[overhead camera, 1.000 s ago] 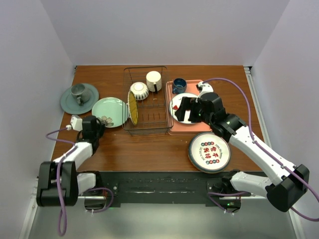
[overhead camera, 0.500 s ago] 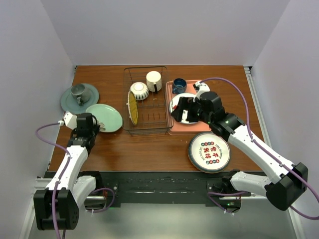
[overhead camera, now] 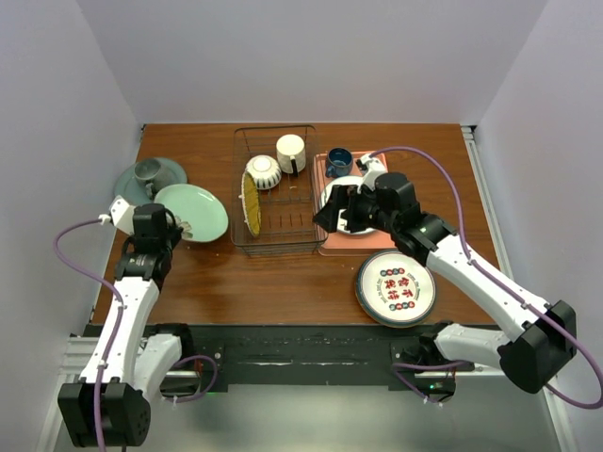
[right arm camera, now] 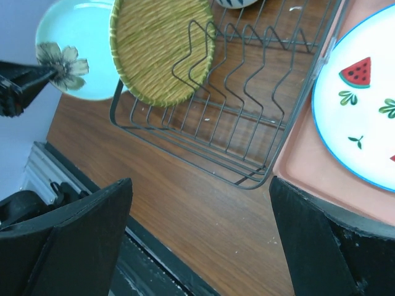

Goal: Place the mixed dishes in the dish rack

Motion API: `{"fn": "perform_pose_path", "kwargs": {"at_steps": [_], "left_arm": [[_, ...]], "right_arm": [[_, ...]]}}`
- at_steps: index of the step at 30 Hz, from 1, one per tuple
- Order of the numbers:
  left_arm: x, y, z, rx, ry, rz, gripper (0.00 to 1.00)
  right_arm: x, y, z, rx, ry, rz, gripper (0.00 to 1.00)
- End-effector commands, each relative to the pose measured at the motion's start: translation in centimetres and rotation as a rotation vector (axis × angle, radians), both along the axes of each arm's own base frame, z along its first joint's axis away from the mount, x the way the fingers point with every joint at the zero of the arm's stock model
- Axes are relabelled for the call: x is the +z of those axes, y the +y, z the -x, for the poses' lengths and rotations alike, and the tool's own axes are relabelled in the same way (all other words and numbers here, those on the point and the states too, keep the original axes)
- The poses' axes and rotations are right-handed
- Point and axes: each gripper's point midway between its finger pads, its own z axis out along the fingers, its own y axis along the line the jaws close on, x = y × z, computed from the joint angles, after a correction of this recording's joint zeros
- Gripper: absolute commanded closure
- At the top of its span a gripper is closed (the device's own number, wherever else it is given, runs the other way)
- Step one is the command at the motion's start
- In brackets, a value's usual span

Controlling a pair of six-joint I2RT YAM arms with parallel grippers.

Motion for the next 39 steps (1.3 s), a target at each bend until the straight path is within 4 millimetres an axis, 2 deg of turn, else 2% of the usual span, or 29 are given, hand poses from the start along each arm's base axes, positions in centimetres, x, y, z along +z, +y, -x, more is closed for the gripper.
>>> {"fn": "perform_pose_path", "kwargs": {"at_steps": [1,6,7,9,10,12,13,19,24,25,26,28,29,31,32,33,35,39], "left_arm": [[8.1,-0.3,-2.3,-0.022,-0.261,-0.001,1.00],[10.5,-0.5,-2.0,-0.031,-0.304,-0.002,1.00],[11.6,-0.5,-1.8,-0.033,-0.330,-0.003,1.00],[12.7,-0.5,-1.5,-0.033,-0.351,-0.008,1.00],[14.0,-0.6,-1.4,-0.038,-0.381,-0.008,1.00],[15.0,-0.9,-1.1,-0.059,-0.398,-0.004,1.00],[16.3,-1.0,-1.0,-0.064,-0.424,-0.003,1.00],[20.1,-2.2,-0.1,-0.125,-0.502,0.015,1.00],[22.5,-3.7,0.4,-0.212,-0.558,0.038,1.00],[22.7,-4.1,0.4,-0.232,-0.568,0.047,1.00],[22.8,-5.0,0.4,-0.277,-0.573,0.067,1.00],[23.0,-6.0,0.3,-0.324,-0.589,0.094,1.00],[23.1,-7.0,0.4,-0.379,-0.595,0.120,1.00],[23.0,-8.1,0.2,-0.426,-0.600,0.163,1.00],[23.0,-9.2,0.3,-0.480,-0.603,0.191,1.00],[22.6,-9.7,0.2,-0.505,-0.599,0.211,1.00],[23.0,-11.2,0.5,-0.575,-0.619,0.267,1.00],[22.7,-12.6,0.7,-0.645,-0.631,0.335,1.00]], "right_arm": [[1.0,1.2,0.3,0.052,-0.020,-0.068,0.03],[0.8,2.0,0.6,0.089,-0.008,-0.090,0.04],[0.7,2.0,0.7,0.092,-0.005,-0.089,0.04],[0.9,2.2,0.6,0.097,-0.010,-0.091,0.03],[0.8,2.3,0.6,0.102,-0.005,-0.092,0.04],[1.0,2.8,0.5,0.114,-0.009,-0.099,0.04],[1.1,3.0,0.5,0.122,-0.010,-0.100,0.04],[2.6,5.0,0.5,0.181,-0.046,-0.145,0.03],[4.9,7.7,0.6,0.248,-0.101,-0.201,0.03],[5.3,8.2,0.7,0.261,-0.108,-0.212,0.03],[6.7,8.9,0.7,0.276,-0.145,-0.249,0.03],[7.2,9.8,0.6,0.298,-0.158,-0.271,0.03],[8.2,10.2,0.4,0.303,-0.178,-0.296,0.03],[8.2,11.0,0.1,0.317,-0.180,-0.308,0.03],[8.9,11.3,-0.2,0.315,-0.196,-0.332,0.03],[8.6,11.6,-0.6,0.314,-0.191,-0.332,0.03],[9.1,12.0,-1.1,0.305,-0.206,-0.349,0.03],[8.2,12.5,-2.6,0.265,-0.203,-0.329,0.03]]}}
